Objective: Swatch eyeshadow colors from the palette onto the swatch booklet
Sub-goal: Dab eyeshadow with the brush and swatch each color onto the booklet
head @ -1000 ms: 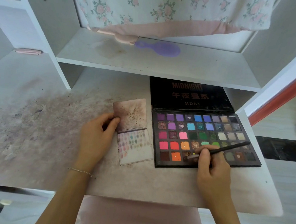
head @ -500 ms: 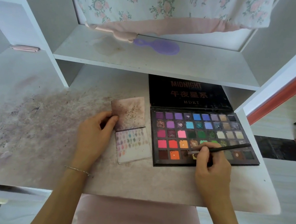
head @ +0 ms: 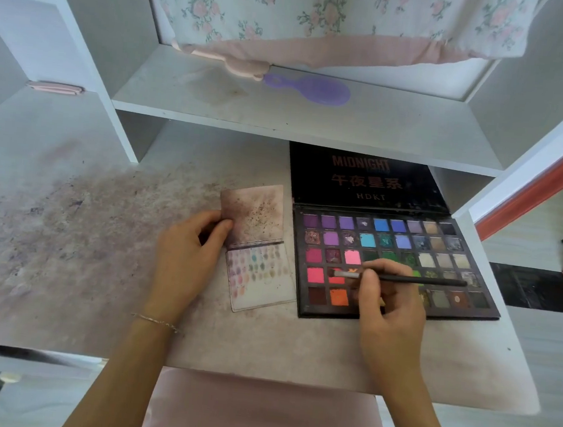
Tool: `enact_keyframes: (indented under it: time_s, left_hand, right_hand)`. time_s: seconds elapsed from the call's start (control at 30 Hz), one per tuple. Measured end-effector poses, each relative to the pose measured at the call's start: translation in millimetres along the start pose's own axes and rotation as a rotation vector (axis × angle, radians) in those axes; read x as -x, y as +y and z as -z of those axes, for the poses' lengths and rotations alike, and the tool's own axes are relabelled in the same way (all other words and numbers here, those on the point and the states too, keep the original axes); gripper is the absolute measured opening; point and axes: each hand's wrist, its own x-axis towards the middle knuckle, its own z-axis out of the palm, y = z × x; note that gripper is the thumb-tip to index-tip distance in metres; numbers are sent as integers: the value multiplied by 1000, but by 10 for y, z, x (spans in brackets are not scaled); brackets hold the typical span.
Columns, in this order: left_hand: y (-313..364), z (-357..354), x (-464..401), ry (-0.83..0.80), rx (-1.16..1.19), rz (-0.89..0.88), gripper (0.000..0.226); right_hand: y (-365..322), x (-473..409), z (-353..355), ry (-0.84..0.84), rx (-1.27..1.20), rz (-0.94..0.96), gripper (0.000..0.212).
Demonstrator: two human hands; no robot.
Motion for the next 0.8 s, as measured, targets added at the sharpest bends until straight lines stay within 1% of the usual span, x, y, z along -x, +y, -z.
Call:
enact_keyframes:
  time_s: [0.07, 0.13, 0.23, 0.37, 0.6, 0.8]
  left_hand:
    - [2, 4, 0, 2, 1, -4, 13]
    - [1, 4, -2, -2, 4, -4, 13]
    - [0, 4, -5, -9, -2, -12, 13]
    - [-5, -1, -11, -5, 10, -11, 12]
    - [-17, -9, -16, -8, 11, -13, 13]
    - [-17, -10, -8, -1, 17, -14, 14]
  right_hand:
    - [-53, 26, -127, -59, -38, 13, 20]
    - [-91, 64, -262, -148, -31, 35, 19]
    - [-129, 91, -435, -252, 8, 18, 16]
    - [-118, 88, -560, -293, 66, 1, 11]
    - [-96, 86, -573, -343, 137, 33, 7]
    - [-90, 91, -581, -380, 212, 66, 11]
